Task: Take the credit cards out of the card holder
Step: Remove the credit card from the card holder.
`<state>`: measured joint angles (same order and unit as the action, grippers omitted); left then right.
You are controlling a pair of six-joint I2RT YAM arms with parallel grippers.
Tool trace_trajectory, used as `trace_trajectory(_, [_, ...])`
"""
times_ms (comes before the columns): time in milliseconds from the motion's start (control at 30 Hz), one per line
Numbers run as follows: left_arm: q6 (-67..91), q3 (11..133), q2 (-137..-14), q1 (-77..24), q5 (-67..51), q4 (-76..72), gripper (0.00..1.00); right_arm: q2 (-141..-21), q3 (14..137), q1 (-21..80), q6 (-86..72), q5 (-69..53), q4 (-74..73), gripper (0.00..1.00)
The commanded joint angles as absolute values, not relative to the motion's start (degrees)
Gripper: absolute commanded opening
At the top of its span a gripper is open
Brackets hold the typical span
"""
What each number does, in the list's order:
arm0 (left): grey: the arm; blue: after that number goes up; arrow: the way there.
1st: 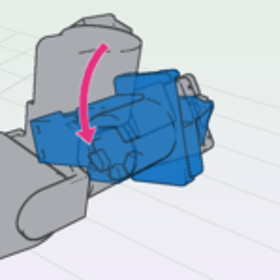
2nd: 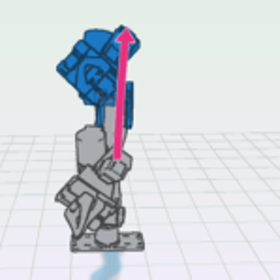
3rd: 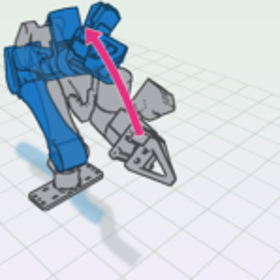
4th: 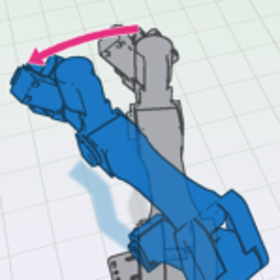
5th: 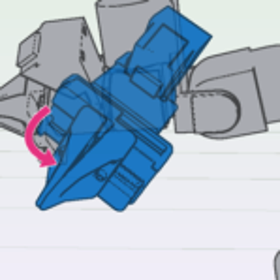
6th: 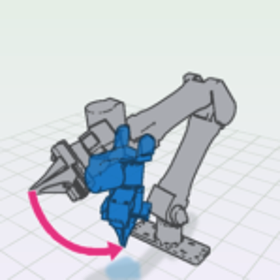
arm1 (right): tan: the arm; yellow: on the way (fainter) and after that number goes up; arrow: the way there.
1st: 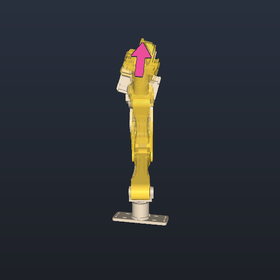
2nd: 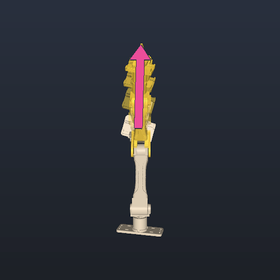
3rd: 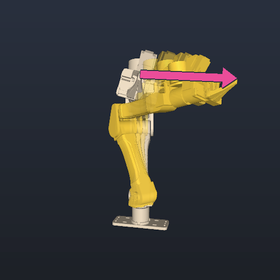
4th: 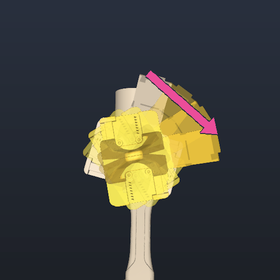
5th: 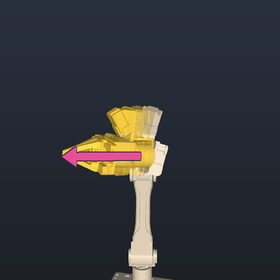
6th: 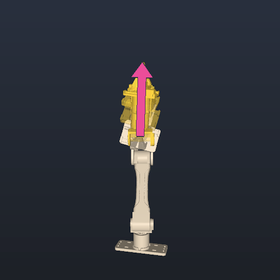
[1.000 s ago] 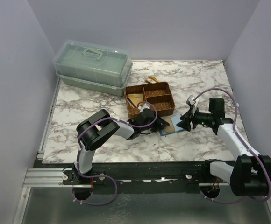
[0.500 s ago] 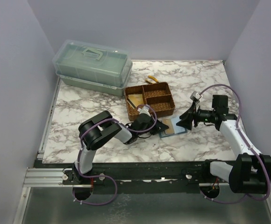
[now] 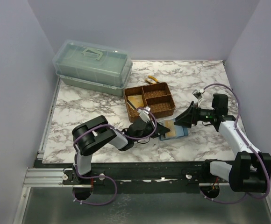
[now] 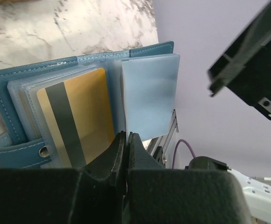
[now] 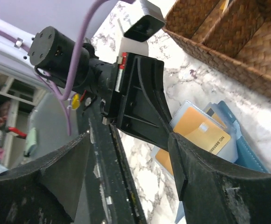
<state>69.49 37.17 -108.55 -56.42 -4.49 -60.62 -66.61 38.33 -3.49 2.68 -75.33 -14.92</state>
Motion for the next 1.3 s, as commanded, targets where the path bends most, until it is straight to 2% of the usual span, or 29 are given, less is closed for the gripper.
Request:
trace_trajectory(0, [65.79, 36.32, -105.56, -58.33, -0.56, -67.81, 0.0, -68.51, 36.06, -3.76, -6.03, -78.26, -10.28, 0.76])
trace_trajectory(133, [64.77, 36.36, -104.74, -58.48, 2.19, -68.01, 0.0, -70.68, 35.25, -3.72, -7.53, -78.78, -9.7, 0.77])
trace_trajectory(433, [62.59, 36.75, -101.66, -58.55, 5.66, -67.68, 0.0, -71.61, 35.55, -3.73, -9.24, -71.35, -10.18, 0.76])
trace_trajectory(1267, [58.37, 38.78, -98.46, -58.6, -5.04, -71.01, 0.0, -66.95, 34.21, -6.4, -11.77, -76.73, -5.59, 0.76])
